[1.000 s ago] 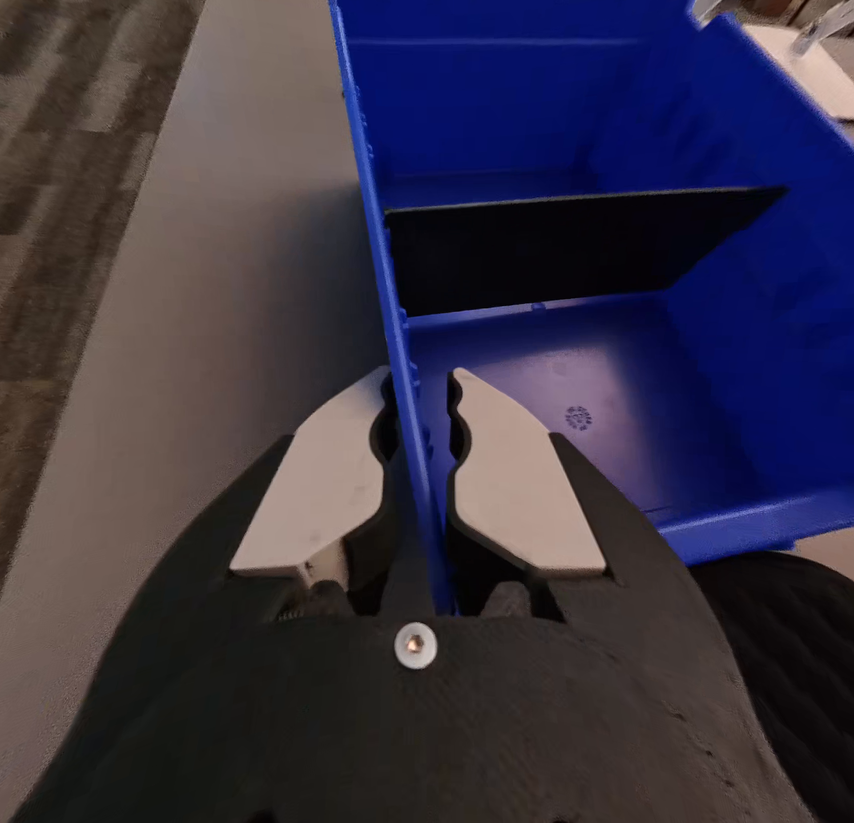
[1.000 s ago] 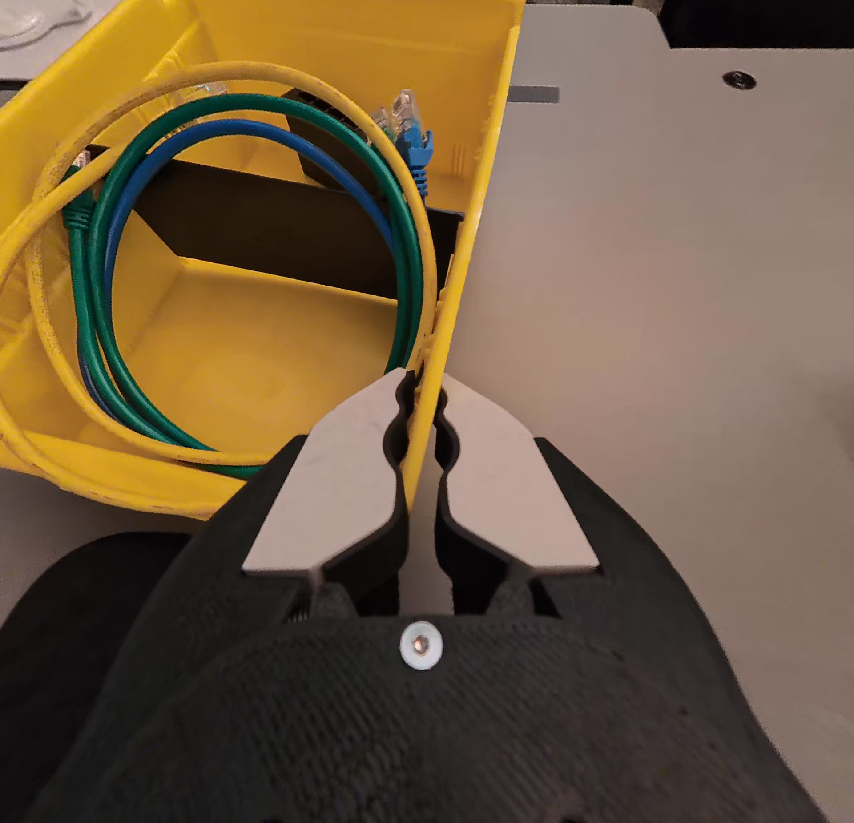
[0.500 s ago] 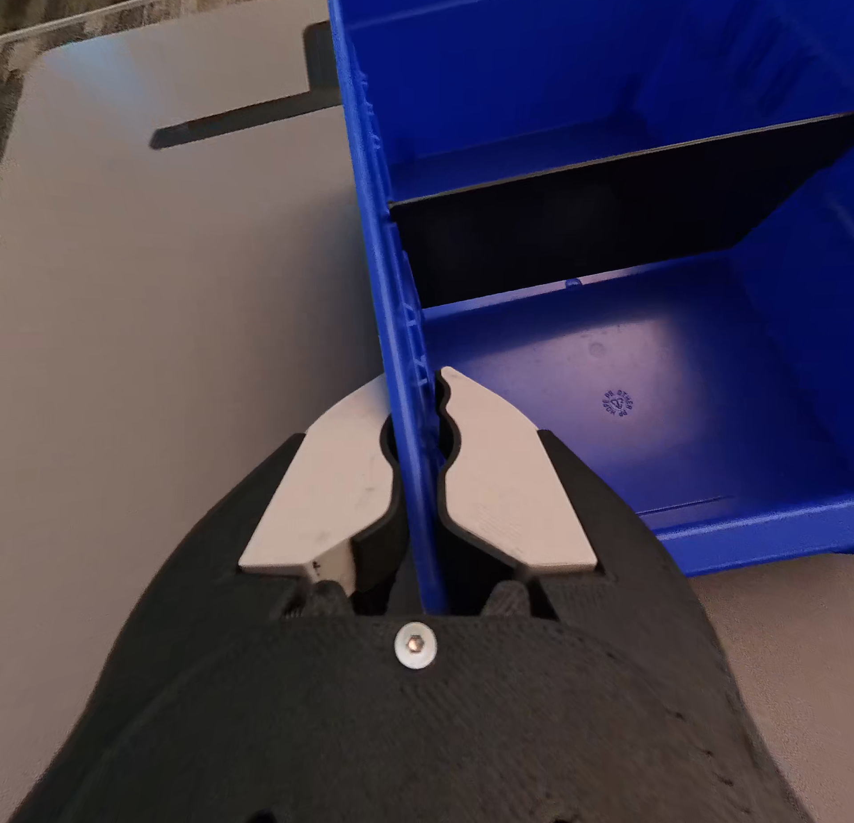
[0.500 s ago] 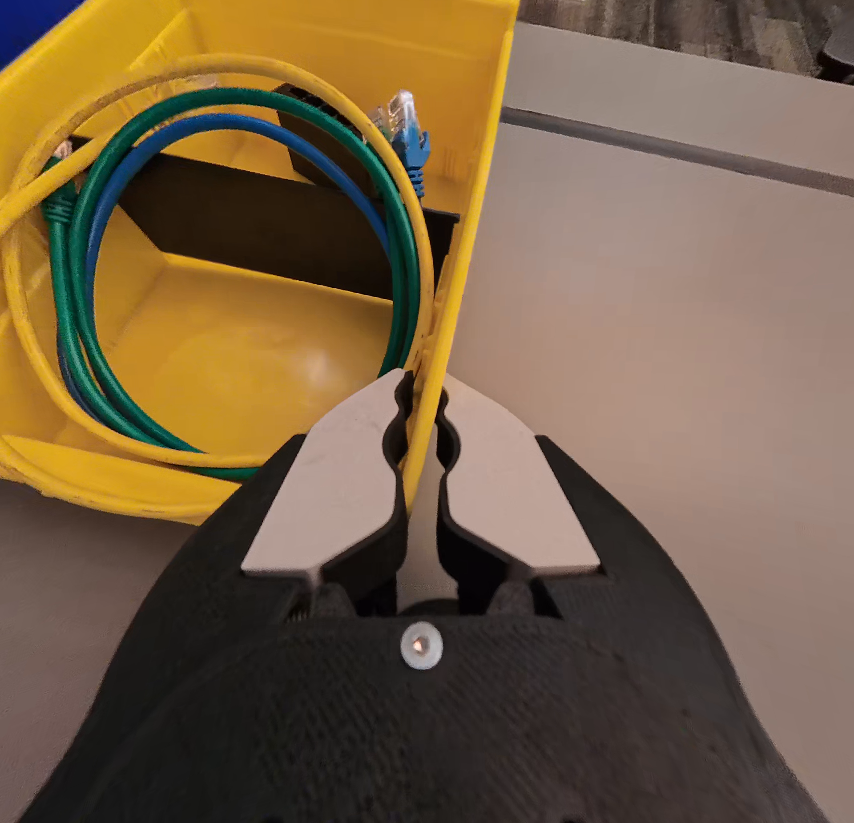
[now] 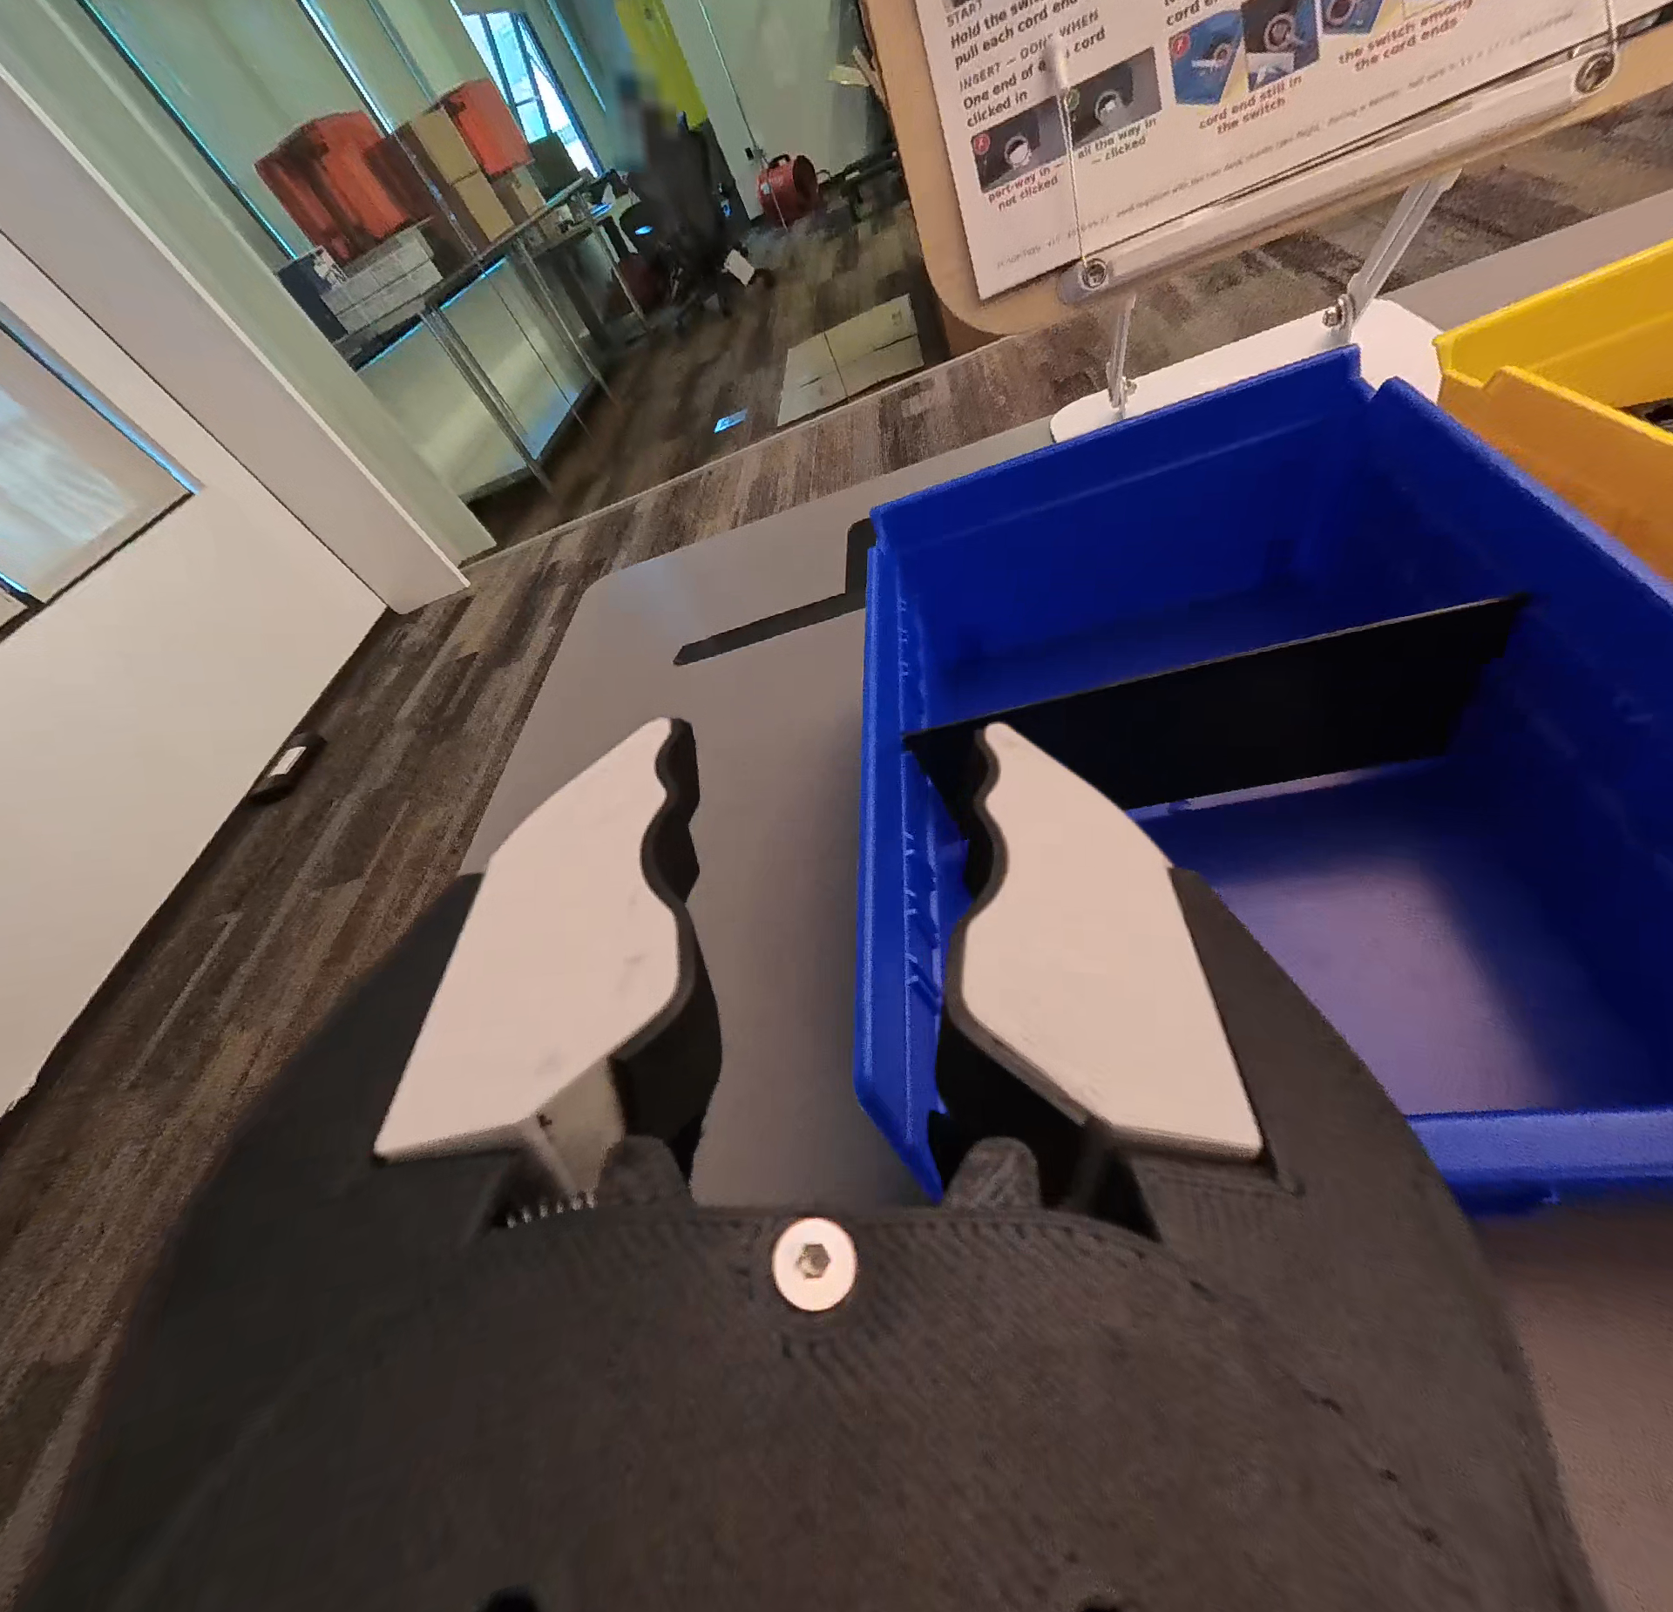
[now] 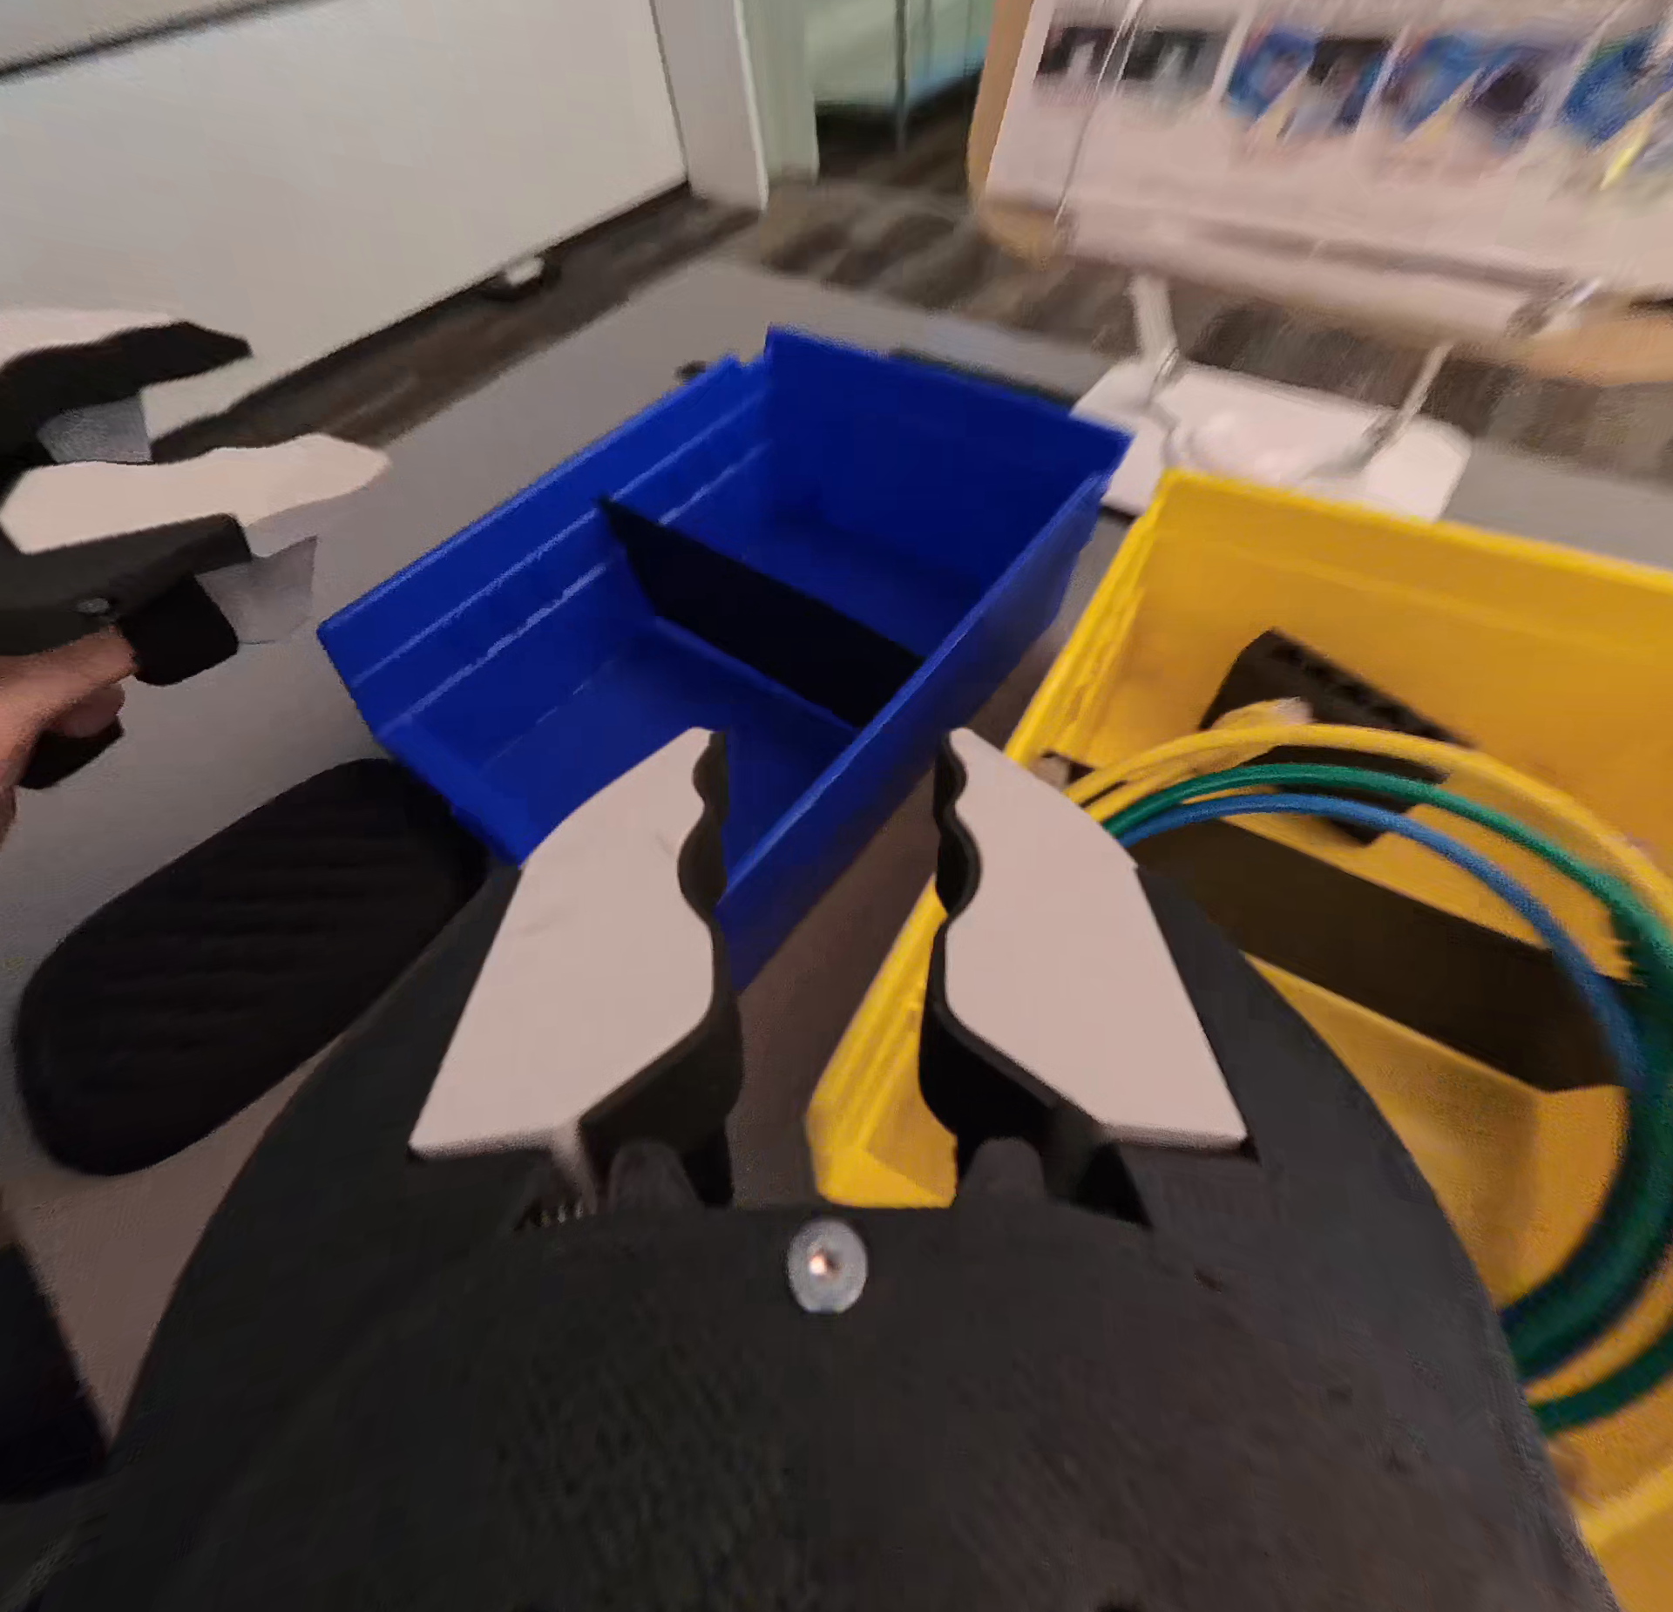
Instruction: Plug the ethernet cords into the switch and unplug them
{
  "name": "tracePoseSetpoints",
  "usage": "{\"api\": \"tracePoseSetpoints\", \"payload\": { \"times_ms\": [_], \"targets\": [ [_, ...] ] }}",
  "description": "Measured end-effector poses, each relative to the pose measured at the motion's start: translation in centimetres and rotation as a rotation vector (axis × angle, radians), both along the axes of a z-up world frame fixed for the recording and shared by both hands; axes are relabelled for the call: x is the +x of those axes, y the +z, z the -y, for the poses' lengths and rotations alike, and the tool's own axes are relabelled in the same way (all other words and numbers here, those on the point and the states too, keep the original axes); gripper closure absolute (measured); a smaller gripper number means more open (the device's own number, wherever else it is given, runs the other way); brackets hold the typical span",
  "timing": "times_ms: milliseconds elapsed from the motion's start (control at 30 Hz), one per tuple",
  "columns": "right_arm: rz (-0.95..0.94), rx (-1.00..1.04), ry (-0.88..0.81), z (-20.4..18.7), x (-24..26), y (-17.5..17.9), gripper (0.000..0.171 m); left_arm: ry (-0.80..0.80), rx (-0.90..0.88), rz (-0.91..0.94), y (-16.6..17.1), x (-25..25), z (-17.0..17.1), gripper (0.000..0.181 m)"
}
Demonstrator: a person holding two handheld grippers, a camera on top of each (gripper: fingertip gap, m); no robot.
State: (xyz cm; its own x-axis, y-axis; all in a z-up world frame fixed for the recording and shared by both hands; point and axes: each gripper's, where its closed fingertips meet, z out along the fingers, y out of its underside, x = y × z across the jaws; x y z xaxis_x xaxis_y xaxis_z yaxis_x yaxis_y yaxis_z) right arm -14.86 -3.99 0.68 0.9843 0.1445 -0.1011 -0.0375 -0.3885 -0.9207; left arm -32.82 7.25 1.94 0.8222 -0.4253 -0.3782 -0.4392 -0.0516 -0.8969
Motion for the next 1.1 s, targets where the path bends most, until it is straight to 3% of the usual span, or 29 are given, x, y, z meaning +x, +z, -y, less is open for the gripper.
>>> {"api": "tracePoseSetpoints", "payload": {
  "times_ms": [167, 333, 567, 633, 767, 900, 933, 1100],
  "targets": [
    [-0.089, -0.255, 0.043, -2.6, -2.2, -2.2, 0.128, -0.005, -0.005, 0.023, 0.3, 0.2, 0.0, 0.123],
    [-0.059, -0.481, 0.007, -3.7, -2.4, -5.6, 0.131, -0.02, 0.009, 0.053, 1.1, 0.1, 0.5, 0.122],
    [0.05, -0.668, -0.087, -4.4, -1.2, -8.3, 0.145, -0.039, 0.015, 0.057, 1.4, -0.4, 1.6, 0.122],
    [0.047, -0.705, -0.096, -5.2, -1.5, -8.7, 0.135, -0.045, 0.02, 0.063, 1.6, -0.5, 1.9, 0.122],
    [0.224, -0.825, -0.122, -5.9, -0.9, -10.7, 0.136, -0.058, 0.035, 0.07, 2.2, -0.6, 2.8, 0.122],
    [0.069, -0.9, -0.156, -7.3, -0.8, -12.8, 0.153, -0.083, 0.055, 0.077, 2.9, -1.0, 4.2, 0.122],
    [0.106, -0.934, -0.19, -7.2, -0.2, -13.4, 0.154, -0.087, 0.066, 0.073, 3.2, -1.1, 4.6, 0.122],
    [-0.033, -0.915, -0.124, -9.1, -1.7, -12.4, 0.165, -0.113, 0.1, 0.054, 4.8, -1.6, 7.4, 0.122]
  ]
}}
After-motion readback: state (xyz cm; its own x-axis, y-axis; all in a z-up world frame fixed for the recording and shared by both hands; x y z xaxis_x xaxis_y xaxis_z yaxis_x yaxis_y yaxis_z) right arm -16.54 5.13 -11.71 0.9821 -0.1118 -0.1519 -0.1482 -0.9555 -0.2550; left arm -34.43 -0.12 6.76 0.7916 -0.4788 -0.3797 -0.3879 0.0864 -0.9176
